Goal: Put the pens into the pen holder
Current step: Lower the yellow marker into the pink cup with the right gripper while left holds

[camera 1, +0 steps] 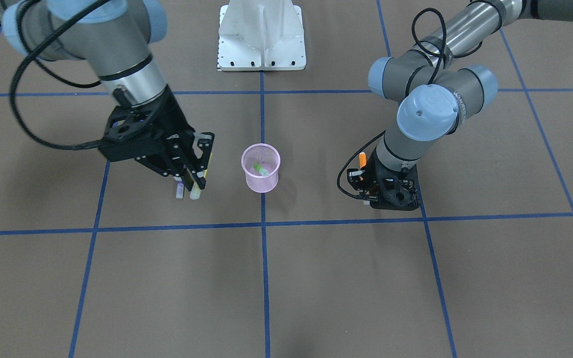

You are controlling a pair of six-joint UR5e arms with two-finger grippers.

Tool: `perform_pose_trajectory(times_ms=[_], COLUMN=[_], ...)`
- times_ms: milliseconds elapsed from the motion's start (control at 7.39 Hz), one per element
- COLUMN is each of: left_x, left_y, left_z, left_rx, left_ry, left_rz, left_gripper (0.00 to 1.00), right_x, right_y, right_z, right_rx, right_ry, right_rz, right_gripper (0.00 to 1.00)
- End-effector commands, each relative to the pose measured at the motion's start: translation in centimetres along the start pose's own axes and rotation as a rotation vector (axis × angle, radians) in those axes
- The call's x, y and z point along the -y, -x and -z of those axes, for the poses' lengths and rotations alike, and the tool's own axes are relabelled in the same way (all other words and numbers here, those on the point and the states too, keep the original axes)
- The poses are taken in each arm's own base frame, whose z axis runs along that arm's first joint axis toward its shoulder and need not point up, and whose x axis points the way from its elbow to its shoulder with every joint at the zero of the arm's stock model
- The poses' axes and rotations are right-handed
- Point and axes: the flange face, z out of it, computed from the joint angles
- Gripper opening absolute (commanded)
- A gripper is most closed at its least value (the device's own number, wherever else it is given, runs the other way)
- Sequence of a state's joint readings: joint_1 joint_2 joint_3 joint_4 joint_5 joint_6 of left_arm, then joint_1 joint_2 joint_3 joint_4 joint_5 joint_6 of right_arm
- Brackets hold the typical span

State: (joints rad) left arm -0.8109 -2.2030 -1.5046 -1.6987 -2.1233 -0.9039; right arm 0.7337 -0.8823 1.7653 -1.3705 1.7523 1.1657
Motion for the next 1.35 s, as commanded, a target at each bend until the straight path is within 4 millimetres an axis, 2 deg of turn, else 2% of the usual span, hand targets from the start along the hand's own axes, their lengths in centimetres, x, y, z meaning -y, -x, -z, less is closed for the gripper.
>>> perform_pose_trajectory(times_ms=[0, 135, 406, 677, 948, 1218], left_x=[2.0, 3.0, 3.1, 3.5, 3.5, 3.5], left_y=[0.3, 0.4, 0.2, 0.7, 0.8, 0.9], left_z=[4.0, 7.2, 9.3, 9.9, 10.0, 9.9], left_rx=[-0.037, -0.059, -0.058, -0.058, -0.058, -0.057], left_ry=[-0.011, -0.004, -0.014, -0.025, -0.026, -0.025], left_rz=[0.029, 0.050, 0.059, 0.066, 0.066, 0.067], left_gripper=[0.00, 0.00, 0.00, 0.00, 0.00, 0.00], right_x=[-3.9, -5.3, -8.9, -12.8, -14.2, -15.6], right_y=[3.3, 4.1, 5.8, 6.9, 7.1, 7.1], right_z=[-1.0, -1.5, -2.8, -4.0, -4.4, -5.9], right_rx=[-0.019, -0.026, -0.043, -0.064, -0.091, -0.137], right_ry=[-0.106, -0.120, -0.157, -0.185, -0.247, -0.302], right_rz=[0.029, 0.043, 0.079, 0.116, 0.133, 0.157], right_gripper=[0.00, 0.00, 0.00, 0.00, 0.00, 0.00])
